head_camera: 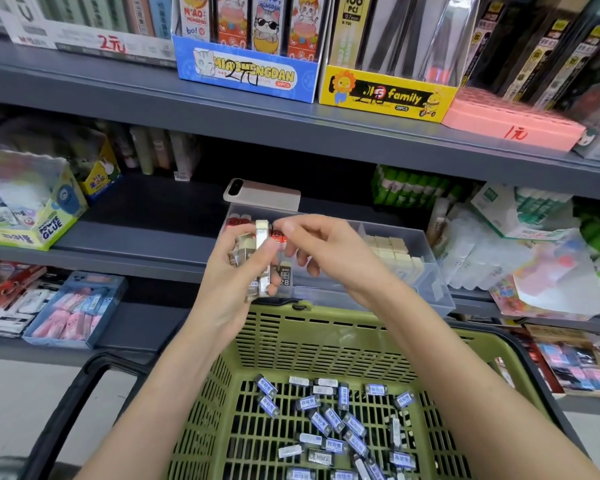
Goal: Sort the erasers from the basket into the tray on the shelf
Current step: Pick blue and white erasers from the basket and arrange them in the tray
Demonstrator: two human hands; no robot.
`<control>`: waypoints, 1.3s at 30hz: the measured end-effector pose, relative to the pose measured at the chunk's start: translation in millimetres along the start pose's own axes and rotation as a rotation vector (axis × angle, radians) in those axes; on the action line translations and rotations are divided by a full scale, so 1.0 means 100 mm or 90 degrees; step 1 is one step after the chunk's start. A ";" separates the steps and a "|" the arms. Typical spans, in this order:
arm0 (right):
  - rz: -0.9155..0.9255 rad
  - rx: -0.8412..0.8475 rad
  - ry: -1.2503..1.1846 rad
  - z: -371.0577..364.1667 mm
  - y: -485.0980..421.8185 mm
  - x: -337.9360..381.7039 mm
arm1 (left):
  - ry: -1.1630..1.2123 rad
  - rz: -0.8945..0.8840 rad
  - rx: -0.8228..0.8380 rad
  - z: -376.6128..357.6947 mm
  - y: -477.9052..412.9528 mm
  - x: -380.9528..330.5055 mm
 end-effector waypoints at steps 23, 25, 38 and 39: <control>-0.102 -0.213 0.452 -0.37 -0.49 -0.06 | 0.302 -0.065 -0.364 0.69 -0.04 -0.14; -0.125 -0.175 0.415 -0.41 -0.49 -0.06 | 0.296 -0.064 -0.360 0.68 -0.04 -0.14; 0.006 -0.032 0.108 -0.63 0.00 0.17 | 0.227 -0.070 -0.235 0.46 -0.03 -0.19; 0.017 -0.028 0.100 -0.69 0.03 0.18 | 0.220 -0.070 -0.205 0.43 -0.02 -0.19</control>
Point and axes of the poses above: each hand's wrist, its own y-axis away from the middle knuckle, its own z-axis out of the back of the hand, x = y × z, the point moved 5 cm from there along -y, towards the middle knuckle, and after that the axes turned 12 degrees about -z, right-handed, at the moved point
